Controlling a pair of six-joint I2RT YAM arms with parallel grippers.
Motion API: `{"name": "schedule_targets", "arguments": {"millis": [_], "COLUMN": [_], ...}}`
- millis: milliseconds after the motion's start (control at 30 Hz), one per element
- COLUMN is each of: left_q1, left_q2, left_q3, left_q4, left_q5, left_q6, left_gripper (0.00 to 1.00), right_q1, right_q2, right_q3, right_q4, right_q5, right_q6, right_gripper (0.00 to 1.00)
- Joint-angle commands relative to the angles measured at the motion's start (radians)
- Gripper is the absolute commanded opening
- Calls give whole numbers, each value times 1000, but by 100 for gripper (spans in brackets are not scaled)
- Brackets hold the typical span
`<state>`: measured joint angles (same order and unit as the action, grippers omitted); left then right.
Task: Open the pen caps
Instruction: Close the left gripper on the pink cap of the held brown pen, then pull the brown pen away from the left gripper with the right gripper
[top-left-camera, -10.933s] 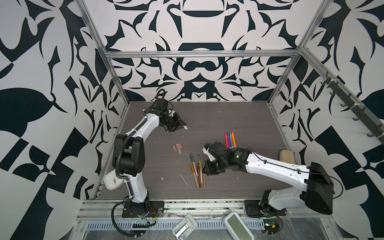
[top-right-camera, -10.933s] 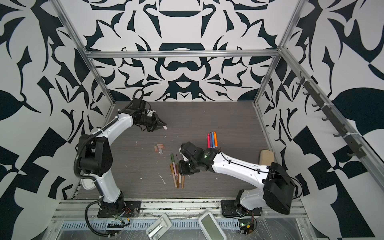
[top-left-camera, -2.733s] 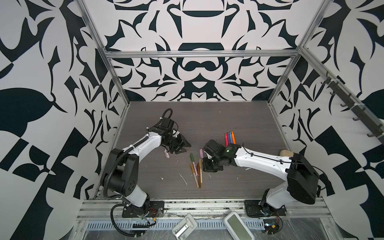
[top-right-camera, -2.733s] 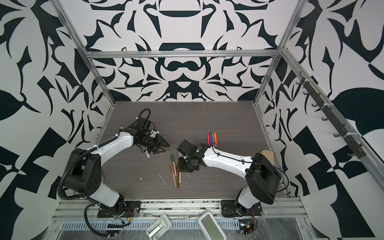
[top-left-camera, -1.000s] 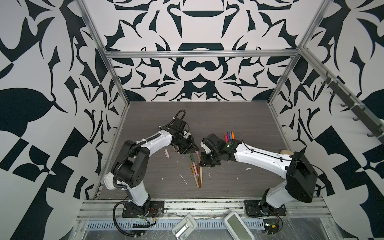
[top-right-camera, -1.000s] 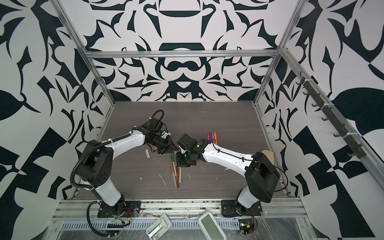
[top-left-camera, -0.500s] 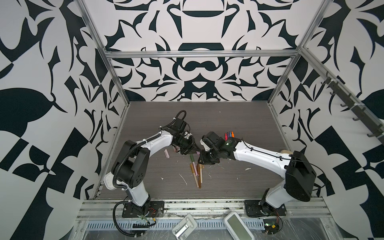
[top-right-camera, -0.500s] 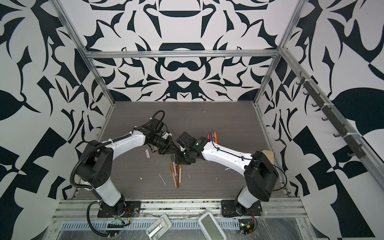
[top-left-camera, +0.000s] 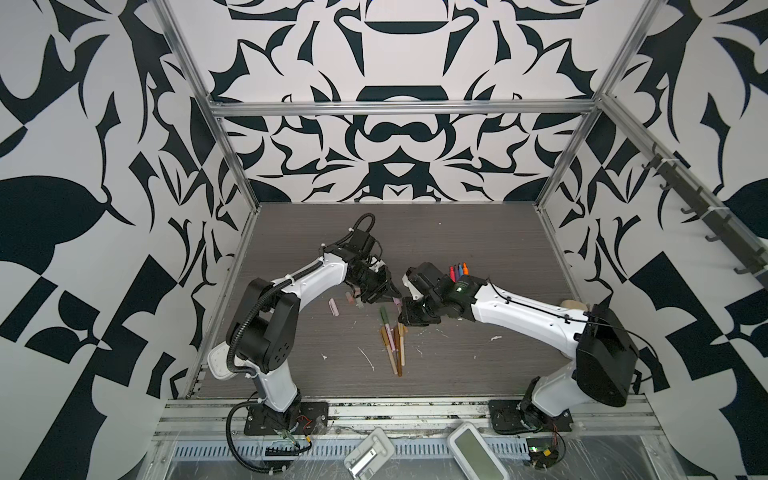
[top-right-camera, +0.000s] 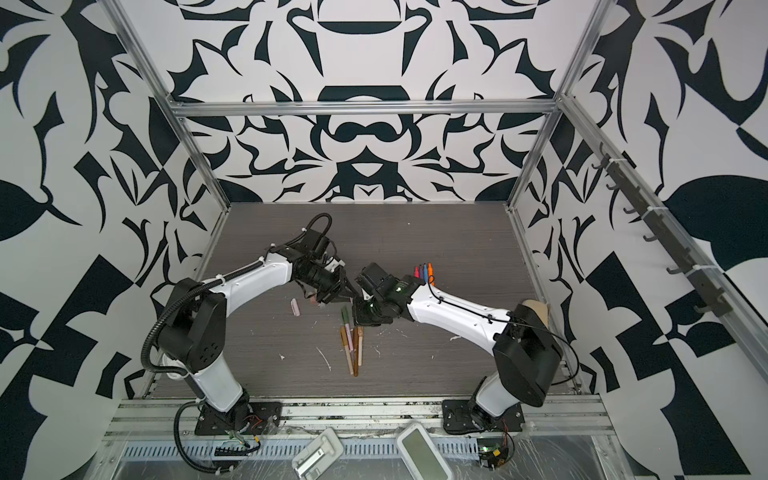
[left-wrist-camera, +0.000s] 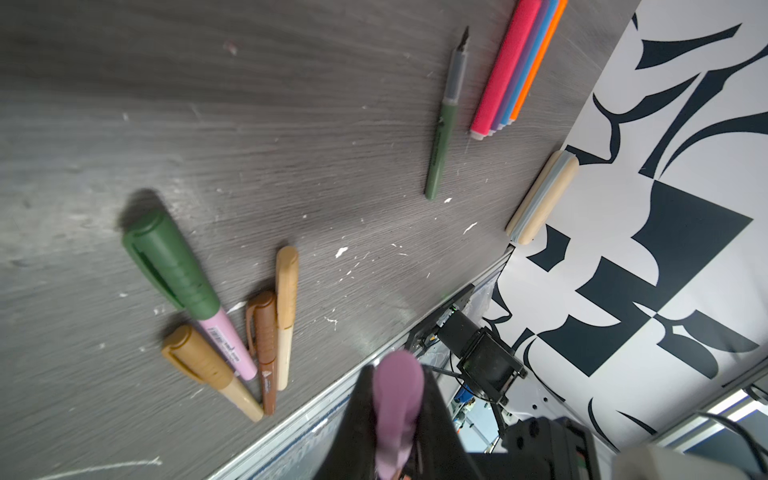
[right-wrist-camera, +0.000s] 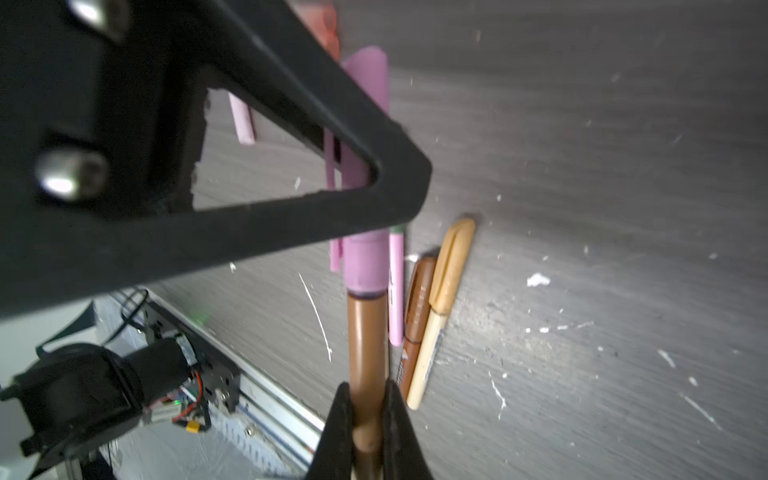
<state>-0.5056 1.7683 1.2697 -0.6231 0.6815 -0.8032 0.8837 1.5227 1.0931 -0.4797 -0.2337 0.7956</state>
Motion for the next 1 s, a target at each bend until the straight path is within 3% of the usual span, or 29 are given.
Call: {"name": "schedule_targets", "arguments": {"millis": [0,167,667,800,967], "left_q1": [90,202,217,228,285], "left_q2": [49,97,67,41,-45], "left_q3": [152,255,272,250,116], "left_q4": [-77,-135,-186,-275,-308], "left_q5": [-55,-88,-170,-250,-350], "left_q6": [92,117,168,225,256], "left_gripper": [0,0,0,0,0], "right_q1": [54,128,129,122,117], "right_q2": [-36,-84,-212,-207,-192], "right_q3": [-58,-119,-197,-191,-190], "right_q4": [-70,-49,-40,-56,-55], "right_q5": [-22,12,45,66,65], "right_q6": [31,85,109,110,109], "right_gripper": [0,0,0,0,0]}}
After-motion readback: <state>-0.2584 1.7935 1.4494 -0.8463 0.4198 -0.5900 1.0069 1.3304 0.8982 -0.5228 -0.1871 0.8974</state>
